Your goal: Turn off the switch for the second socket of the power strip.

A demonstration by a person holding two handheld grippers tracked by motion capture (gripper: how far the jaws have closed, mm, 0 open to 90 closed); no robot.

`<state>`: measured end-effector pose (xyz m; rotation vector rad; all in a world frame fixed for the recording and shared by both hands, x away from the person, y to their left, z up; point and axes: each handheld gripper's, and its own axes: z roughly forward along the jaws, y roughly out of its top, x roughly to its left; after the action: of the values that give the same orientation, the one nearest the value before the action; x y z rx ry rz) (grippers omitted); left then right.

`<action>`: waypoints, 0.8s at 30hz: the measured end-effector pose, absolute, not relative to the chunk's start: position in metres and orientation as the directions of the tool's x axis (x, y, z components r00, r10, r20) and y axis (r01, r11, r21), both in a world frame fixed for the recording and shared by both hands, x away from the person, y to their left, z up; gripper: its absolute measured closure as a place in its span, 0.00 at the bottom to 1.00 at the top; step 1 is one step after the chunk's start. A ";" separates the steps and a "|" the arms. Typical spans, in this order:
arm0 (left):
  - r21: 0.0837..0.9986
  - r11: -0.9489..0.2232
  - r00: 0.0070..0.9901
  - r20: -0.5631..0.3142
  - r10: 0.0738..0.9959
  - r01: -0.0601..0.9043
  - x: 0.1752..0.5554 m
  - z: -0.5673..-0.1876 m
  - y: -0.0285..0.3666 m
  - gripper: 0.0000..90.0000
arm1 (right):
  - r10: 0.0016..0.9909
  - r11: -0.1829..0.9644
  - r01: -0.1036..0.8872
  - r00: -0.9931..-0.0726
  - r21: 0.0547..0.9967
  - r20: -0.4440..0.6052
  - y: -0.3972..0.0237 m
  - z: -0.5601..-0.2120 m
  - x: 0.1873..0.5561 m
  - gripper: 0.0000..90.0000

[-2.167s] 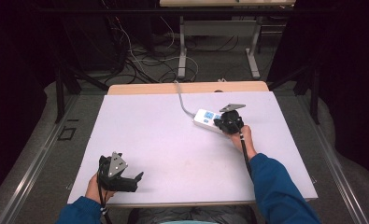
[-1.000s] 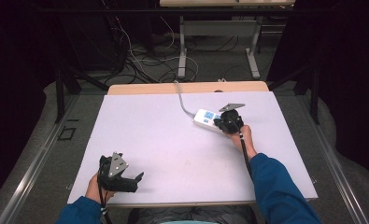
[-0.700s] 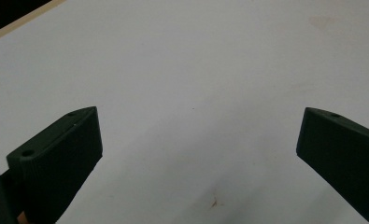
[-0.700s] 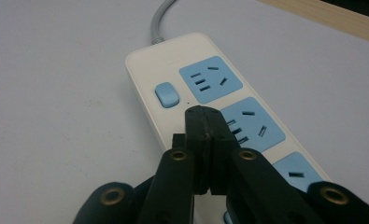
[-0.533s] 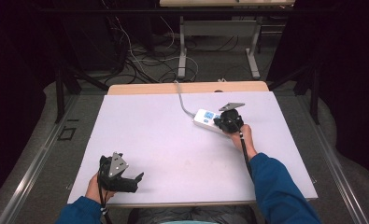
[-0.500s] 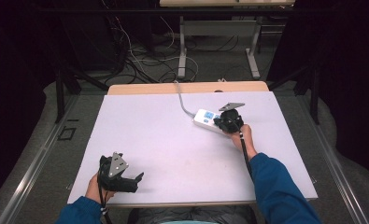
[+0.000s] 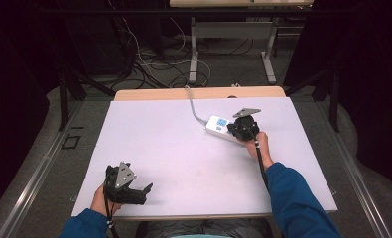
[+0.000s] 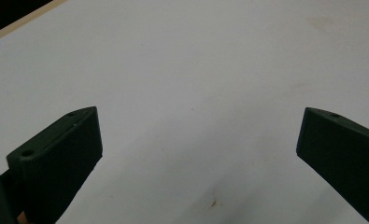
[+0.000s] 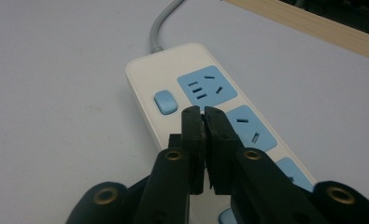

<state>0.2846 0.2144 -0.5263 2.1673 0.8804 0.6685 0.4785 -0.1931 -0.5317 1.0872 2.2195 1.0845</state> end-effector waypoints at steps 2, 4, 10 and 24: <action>0.755 -0.529 0.636 0.196 0.746 0.387 0.285 -0.526 0.215 0.00 | 0.798 0.383 0.456 -0.602 0.803 -0.039 -0.194 -0.530 0.478 0.87; 0.755 -0.528 0.636 0.194 0.747 0.389 0.285 -0.526 0.214 0.00 | 0.795 0.383 0.454 -0.606 0.804 -0.037 -0.194 -0.528 0.477 0.75; 0.755 -0.530 0.636 0.198 0.746 0.386 0.284 -0.526 0.215 0.00 | 0.784 0.381 0.468 -0.621 0.798 -0.010 -0.197 -0.523 0.474 0.47; 0.753 -0.532 0.636 0.200 0.746 0.387 0.284 -0.526 0.215 0.00 | 0.756 0.356 0.479 -0.652 0.803 0.054 -0.202 -0.512 0.464 0.09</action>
<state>0.2844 0.2146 -0.5260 2.1696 0.8798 0.6737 0.4639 -0.2019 -0.5121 1.0908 2.2973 1.1936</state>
